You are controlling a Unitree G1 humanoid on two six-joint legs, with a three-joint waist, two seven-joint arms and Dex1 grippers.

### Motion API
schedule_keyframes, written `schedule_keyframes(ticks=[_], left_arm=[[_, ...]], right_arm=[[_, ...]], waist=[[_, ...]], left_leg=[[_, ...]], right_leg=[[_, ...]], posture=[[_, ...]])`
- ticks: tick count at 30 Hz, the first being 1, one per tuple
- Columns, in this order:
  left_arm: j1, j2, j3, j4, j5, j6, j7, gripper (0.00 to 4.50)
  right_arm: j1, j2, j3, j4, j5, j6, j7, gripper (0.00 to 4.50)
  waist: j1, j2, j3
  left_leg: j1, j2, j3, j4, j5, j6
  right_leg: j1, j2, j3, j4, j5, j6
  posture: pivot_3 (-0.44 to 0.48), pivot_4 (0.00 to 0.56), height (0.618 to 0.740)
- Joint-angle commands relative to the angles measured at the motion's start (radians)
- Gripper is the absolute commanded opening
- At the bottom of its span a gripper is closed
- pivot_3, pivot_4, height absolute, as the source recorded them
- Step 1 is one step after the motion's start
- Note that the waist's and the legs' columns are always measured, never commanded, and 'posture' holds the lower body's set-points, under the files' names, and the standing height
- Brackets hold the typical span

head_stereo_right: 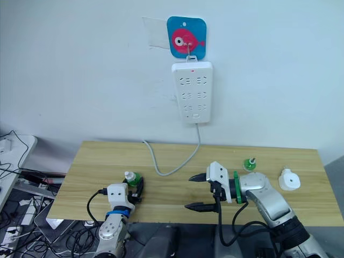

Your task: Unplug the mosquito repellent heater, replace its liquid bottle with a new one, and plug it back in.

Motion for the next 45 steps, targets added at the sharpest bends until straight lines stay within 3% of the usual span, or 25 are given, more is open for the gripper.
schedule_keyframes(ticks=[1,6,11,14,19,27,39,42,45], left_arm=[[0.038,0.019,-0.013,-0.094,0.014,0.004,-0.007,2.20],[0.098,0.078,-0.083,-0.442,0.018,0.194,-0.087,2.20],[0.088,0.185,-0.230,-0.797,-0.048,0.501,-0.301,2.20],[0.045,0.232,-0.285,-0.899,-0.094,0.630,-0.406,2.20],[-0.070,0.270,-0.325,-0.951,-0.149,0.771,-0.519,2.20],[-0.145,0.297,-0.344,-0.915,-0.156,0.775,-0.647,2.20],[-0.164,0.292,-0.328,-0.911,-0.169,0.796,-0.695,2.20],[-0.164,0.292,-0.325,-0.911,-0.171,0.799,-0.695,2.20],[-0.161,0.292,-0.325,-0.915,-0.171,0.802,-0.694,2.20]], right_arm=[[-0.008,0.028,-0.038,-0.084,0.051,0.023,-0.029,4.50],[0.001,0.096,-0.054,-0.219,0.139,0.116,-0.104,4.50],[-0.020,0.094,-0.037,-0.315,0.108,0.186,-0.200,4.50],[-0.044,0.111,-0.034,-0.356,0.099,0.244,-0.286,4.50],[-0.056,0.181,-0.038,-0.452,0.091,0.344,-0.460,4.50],[-0.036,0.225,-0.022,-0.458,0.022,0.367,-0.609,4.50],[-0.105,0.260,0.005,-0.355,-0.034,0.373,-0.665,4.50],[-0.097,0.243,0.012,-0.316,-0.054,0.339,-0.643,3.89],[-0.091,0.232,0.009,-0.296,-0.054,0.320,-0.627,2.73]], waist=[[0.000,0.000,0.000],[0.000,0.000,0.000],[0.001,0.001,-0.001],[-0.001,0.001,-0.001],[-0.008,0.002,-0.002],[-0.031,0.003,-0.006],[-0.036,0.002,-0.013],[-0.037,0.002,-0.013],[-0.037,0.002,-0.014]], left_leg=[[0.000,0.000,0.000,0.000,0.000,0.000],[-0.001,0.001,-0.002,0.000,0.000,0.000],[-0.001,-0.001,-0.002,0.000,0.000,-0.001],[0.000,-0.001,0.000,0.000,0.000,-0.001],[0.000,0.001,-0.001,-0.001,0.004,-0.007],[0.000,0.001,0.001,0.000,0.005,-0.009],[0.001,0.001,0.003,0.001,0.006,-0.010],[0.001,0.001,0.003,0.001,0.006,-0.010],[0.002,0.001,0.004,0.002,0.007,-0.010]], right_leg=[[0.000,0.000,0.000,0.000,0.000,0.000],[0.000,0.000,0.001,0.000,0.000,0.000],[0.000,0.000,0.000,0.000,0.000,0.000],[0.000,0.001,0.000,-0.001,0.002,0.001],[-0.002,0.003,0.000,0.001,0.003,0.000],[-0.002,0.003,0.002,0.001,0.003,0.000],[-0.003,0.003,0.004,0.007,0.005,-0.001],[-0.003,0.003,0.005,0.008,0.005,-0.001],[-0.003,0.004,0.005,0.009,0.005,-0.001]], posture=[[0.019,0.265,0.740],[0.027,0.255,0.740],[0.017,0.236,0.740],[0.003,0.220,0.740],[-0.039,0.195,0.740],[-0.088,0.173,0.740],[-0.101,0.162,0.740],[-0.099,0.164,0.740],[-0.099,0.164,0.740]])
